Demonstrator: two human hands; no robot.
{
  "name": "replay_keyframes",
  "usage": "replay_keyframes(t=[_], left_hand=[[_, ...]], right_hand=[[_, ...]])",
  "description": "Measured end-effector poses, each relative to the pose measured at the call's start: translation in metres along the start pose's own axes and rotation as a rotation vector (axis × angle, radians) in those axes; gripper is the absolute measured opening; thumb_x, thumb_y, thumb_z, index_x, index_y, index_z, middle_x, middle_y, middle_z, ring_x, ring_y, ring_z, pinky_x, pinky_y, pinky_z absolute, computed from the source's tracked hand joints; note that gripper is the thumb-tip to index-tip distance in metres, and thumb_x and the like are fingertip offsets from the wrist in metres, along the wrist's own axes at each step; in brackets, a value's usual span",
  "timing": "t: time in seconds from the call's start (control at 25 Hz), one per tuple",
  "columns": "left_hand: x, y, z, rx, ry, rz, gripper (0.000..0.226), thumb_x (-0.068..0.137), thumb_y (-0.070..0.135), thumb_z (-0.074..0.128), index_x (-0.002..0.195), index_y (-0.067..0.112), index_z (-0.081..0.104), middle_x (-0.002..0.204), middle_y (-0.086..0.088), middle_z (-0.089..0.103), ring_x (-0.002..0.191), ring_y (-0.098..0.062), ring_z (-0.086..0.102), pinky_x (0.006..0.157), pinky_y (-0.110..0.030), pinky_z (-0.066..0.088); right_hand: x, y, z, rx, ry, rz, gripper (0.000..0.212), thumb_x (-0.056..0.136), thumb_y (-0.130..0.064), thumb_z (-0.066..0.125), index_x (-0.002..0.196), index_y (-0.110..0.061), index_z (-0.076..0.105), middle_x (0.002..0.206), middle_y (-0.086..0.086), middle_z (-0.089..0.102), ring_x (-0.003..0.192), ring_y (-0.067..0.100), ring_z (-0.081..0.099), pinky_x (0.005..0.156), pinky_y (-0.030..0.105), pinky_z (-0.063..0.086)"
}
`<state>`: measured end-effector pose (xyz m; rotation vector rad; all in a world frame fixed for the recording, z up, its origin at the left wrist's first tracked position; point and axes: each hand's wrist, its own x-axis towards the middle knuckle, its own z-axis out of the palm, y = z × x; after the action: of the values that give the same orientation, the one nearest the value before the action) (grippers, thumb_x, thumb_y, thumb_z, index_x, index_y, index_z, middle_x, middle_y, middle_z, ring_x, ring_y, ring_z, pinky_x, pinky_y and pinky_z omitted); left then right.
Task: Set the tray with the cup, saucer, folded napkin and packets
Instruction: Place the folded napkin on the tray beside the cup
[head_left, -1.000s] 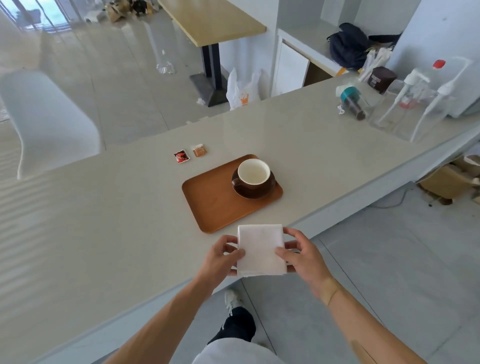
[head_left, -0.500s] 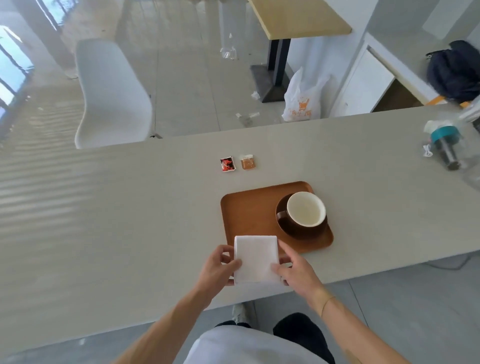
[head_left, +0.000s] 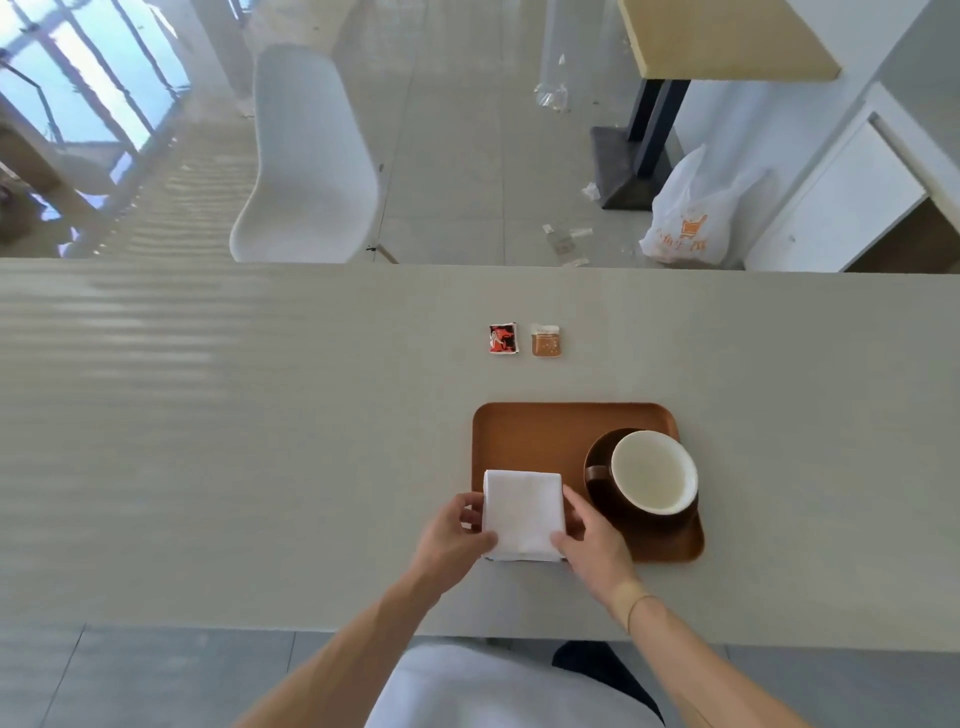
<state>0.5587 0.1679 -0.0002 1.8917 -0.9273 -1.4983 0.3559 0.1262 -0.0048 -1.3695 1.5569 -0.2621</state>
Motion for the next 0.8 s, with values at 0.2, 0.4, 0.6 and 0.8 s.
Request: replay_keyframes(t=[0.2, 0.4, 0.6, 0.8], left_hand=[[0.001, -0.005, 0.011, 0.306, 0.096, 0.109, 0.059, 0.081, 0.014, 0.065, 0.137, 0.024, 0.049, 0.114, 0.010, 0.053, 0.088, -0.008, 0.065, 0.072, -0.021, 0.057], [0.001, -0.009, 0.012, 0.605, 0.139, 0.267, 0.061, 0.088, 0.021, 0.065, 0.144, 0.021, 0.040, 0.131, 0.003, 0.048, 0.096, -0.016, 0.061, 0.082, -0.030, 0.055], [-0.001, -0.011, 0.016, 0.937, 0.188, 0.331, 0.052, 0.091, 0.037, 0.059, 0.139, 0.027, 0.042, 0.141, 0.005, 0.043, 0.117, -0.020, 0.050, 0.092, -0.031, 0.043], [0.008, -0.012, -0.002, 1.053, 0.153, 0.444, 0.054, 0.088, 0.048, 0.060, 0.137, 0.033, 0.045, 0.154, 0.008, 0.030, 0.138, -0.019, 0.028, 0.103, -0.036, 0.035]], right_hand=[[0.006, 0.001, 0.005, -0.136, -0.030, -0.072, 0.070, 0.090, -0.021, 0.061, 0.150, -0.034, 0.028, 0.134, -0.001, 0.051, 0.119, 0.017, 0.052, 0.097, 0.032, 0.050], [0.010, 0.001, 0.006, -0.286, -0.022, -0.154, 0.074, 0.091, -0.023, 0.062, 0.152, -0.029, 0.021, 0.130, 0.001, 0.049, 0.110, 0.017, 0.057, 0.088, 0.028, 0.053], [0.009, 0.008, 0.005, -0.423, -0.013, -0.184, 0.074, 0.092, -0.033, 0.060, 0.153, -0.028, 0.019, 0.128, -0.003, 0.047, 0.101, 0.016, 0.061, 0.078, 0.029, 0.057], [0.004, 0.012, 0.003, -0.499, 0.036, -0.231, 0.068, 0.092, -0.040, 0.058, 0.150, -0.032, 0.024, 0.128, -0.007, 0.045, 0.107, 0.012, 0.056, 0.078, 0.026, 0.057]])
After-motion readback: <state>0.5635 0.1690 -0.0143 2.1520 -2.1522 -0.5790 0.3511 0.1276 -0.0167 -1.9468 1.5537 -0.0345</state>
